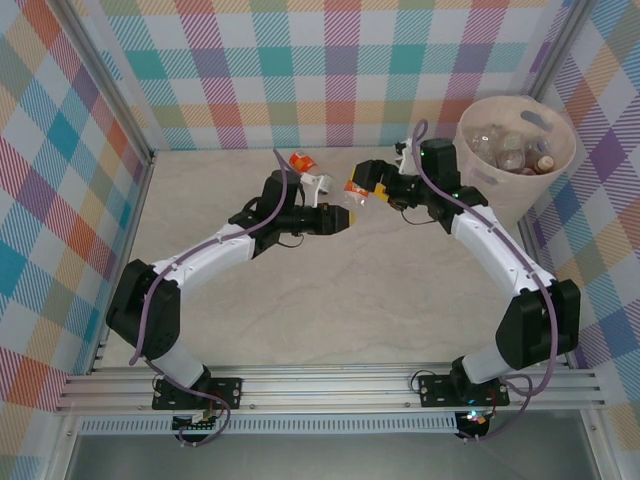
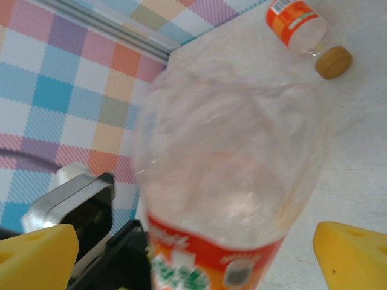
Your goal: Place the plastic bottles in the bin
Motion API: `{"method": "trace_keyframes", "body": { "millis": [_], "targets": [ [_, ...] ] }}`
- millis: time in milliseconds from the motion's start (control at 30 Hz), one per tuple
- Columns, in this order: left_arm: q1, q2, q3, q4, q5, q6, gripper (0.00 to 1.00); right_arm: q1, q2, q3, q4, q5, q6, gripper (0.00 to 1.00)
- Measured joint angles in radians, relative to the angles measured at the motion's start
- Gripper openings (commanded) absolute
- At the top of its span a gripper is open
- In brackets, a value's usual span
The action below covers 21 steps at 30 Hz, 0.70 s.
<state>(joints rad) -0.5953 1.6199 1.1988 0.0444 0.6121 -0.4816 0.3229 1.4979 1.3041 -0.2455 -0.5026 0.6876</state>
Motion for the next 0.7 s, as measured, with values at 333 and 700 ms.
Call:
{"method": "trace_keyframes", "body": {
  "millis": [333, 700],
  "targets": [
    [-0.03, 0.0, 0.006, -0.047, -0.029, 0.039, 0.22, 0.026, 0.047, 0.031, -0.033, 0.049, 0.047, 0.8],
    [-0.041, 0.0, 0.031, -0.08, -0.05, 0.083, 0.22, 0.031, 0.052, 0.045, -0.05, 0.076, 0.05, 0.54]
  ]
}}
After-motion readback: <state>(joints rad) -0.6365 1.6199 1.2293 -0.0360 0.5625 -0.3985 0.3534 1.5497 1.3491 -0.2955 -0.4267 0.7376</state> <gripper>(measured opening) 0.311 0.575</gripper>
